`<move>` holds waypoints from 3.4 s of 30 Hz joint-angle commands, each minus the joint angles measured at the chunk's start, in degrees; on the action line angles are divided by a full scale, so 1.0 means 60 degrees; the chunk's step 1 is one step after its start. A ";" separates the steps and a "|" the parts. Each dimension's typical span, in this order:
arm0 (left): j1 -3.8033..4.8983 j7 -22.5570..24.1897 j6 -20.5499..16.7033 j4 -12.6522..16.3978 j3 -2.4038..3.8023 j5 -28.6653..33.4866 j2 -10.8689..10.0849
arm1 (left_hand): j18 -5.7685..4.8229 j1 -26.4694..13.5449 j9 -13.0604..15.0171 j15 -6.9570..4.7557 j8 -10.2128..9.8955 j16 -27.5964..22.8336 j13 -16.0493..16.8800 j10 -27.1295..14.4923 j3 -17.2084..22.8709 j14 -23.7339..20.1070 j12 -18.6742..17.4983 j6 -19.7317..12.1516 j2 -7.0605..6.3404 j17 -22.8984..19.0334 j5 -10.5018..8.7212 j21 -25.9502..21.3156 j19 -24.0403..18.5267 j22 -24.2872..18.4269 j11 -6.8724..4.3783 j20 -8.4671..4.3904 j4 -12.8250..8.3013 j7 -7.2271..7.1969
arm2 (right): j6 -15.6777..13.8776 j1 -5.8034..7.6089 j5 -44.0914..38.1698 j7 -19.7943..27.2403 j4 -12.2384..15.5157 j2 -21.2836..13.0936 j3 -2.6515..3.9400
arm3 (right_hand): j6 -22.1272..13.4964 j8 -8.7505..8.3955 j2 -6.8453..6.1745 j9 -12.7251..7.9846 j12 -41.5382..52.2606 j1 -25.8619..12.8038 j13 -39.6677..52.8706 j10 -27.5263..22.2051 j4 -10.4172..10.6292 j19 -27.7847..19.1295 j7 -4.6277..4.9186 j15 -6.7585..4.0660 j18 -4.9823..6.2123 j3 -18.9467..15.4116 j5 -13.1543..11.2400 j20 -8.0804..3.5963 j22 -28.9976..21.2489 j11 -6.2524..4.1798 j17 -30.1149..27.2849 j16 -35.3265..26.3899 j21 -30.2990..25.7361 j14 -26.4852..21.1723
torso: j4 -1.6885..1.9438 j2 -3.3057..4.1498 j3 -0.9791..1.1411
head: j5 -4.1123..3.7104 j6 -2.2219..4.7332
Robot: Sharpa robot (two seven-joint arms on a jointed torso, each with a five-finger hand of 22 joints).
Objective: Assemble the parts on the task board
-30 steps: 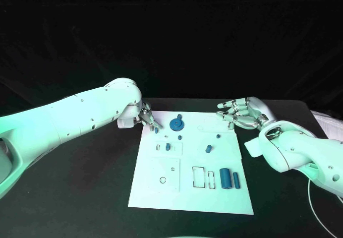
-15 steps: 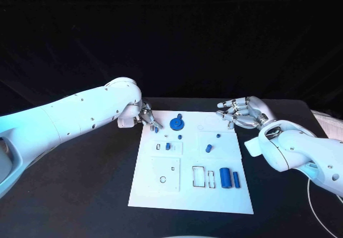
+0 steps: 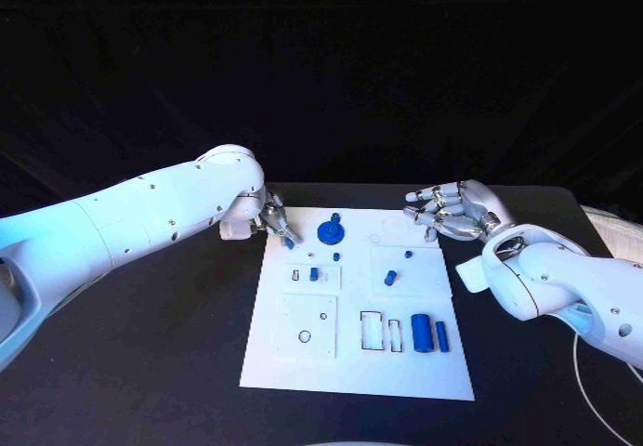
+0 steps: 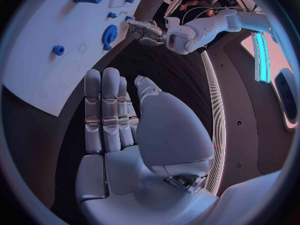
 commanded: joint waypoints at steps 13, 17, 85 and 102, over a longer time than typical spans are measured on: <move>-0.0012 0.0301 -0.0304 0.0233 -0.0023 0.0143 -0.0177 | 0.0045 -0.0283 0.0051 0.0067 0.0185 0.0029 -0.0275 -0.0091 0.4427 0.1020 -0.0218 -0.0273 -0.1051 0.2516 0.0053 -0.0120 0.0062 0.1005 0.0057 0.0070 -0.1027 0.0134 | 0.0152 -0.0007 0.0001 0.0055 -0.0011 0.0027 0.0001 | -0.0052 -0.0030 0.0019 -0.0014 -0.0022 0.0127 -0.0021 -0.0062 -0.0041 0.0068 0.0015 0.0064 0.0132 0.0012 0.0083 -0.0001 -0.0012 -0.0004 0.0020 -0.0057 -0.0071 0.0021 | -0.0008 -0.0004 0.0013 | 0.0023 0.0025; -0.0016 0.0499 -0.0658 0.0755 -0.0022 0.0173 -0.0589 | 0.0032 -0.0622 0.0119 0.0061 0.0321 0.0029 -0.0238 0.0004 0.5110 0.1020 -0.0147 -0.0245 -0.1337 0.2516 0.0126 -0.0085 0.0100 0.1069 0.0048 0.0068 -0.1234 0.0120 | 0.0169 -0.0010 0.0017 0.0052 -0.0006 0.0025 0.0000 | -0.0051 -0.0028 0.0027 -0.0013 -0.0019 0.0127 -0.0027 -0.0062 -0.0041 0.0073 0.0016 0.0063 0.0132 0.0020 0.0109 -0.0001 -0.0015 -0.0002 0.0026 -0.0061 -0.0076 0.0026 | -0.0010 -0.0001 0.0008 | -0.0020 0.0035; -0.0855 0.0682 -0.1775 0.4271 -0.0174 -0.1304 -0.2491 | -0.0023 -0.0956 0.0138 0.0012 0.0452 0.0029 0.0080 0.0322 0.5802 0.1020 0.0173 -0.0058 -0.1801 0.2516 0.0401 0.0080 0.0238 0.1291 -0.0018 0.0029 -0.1644 0.0050 | 0.0266 -0.0105 0.0071 0.0043 -0.0033 -0.0025 -0.0002 | -0.0062 -0.0029 0.0023 -0.0012 -0.0019 0.0114 -0.0066 -0.0097 -0.0047 0.0083 0.0027 0.0072 0.0129 0.0046 0.0253 0.0002 -0.0033 0.0008 0.0052 -0.0105 -0.0112 0.0013 | 0.0015 -0.0001 0.0006 | 0.0093 -0.0095; -0.0856 0.0765 -0.1453 0.4206 -0.0183 -0.1290 -0.2372 | -0.0025 -0.0956 0.0127 0.0013 0.0445 0.0029 0.0119 0.0349 0.5818 0.1020 0.0207 -0.0037 -0.1852 0.2516 0.0396 0.0082 0.0241 0.1297 -0.0019 0.0027 -0.1679 0.0047 | 0.0278 -0.0107 0.0075 0.0053 -0.0010 -0.0041 -0.0002 | -0.0062 -0.0029 0.0023 -0.0012 -0.0019 0.0114 -0.0066 -0.0097 -0.0047 0.0083 0.0027 0.0072 0.0129 0.0046 0.0253 0.0002 -0.0033 0.0008 0.0052 -0.0105 -0.0112 0.0013 | 0.0007 0.0005 0.0008 | 0.0087 -0.0145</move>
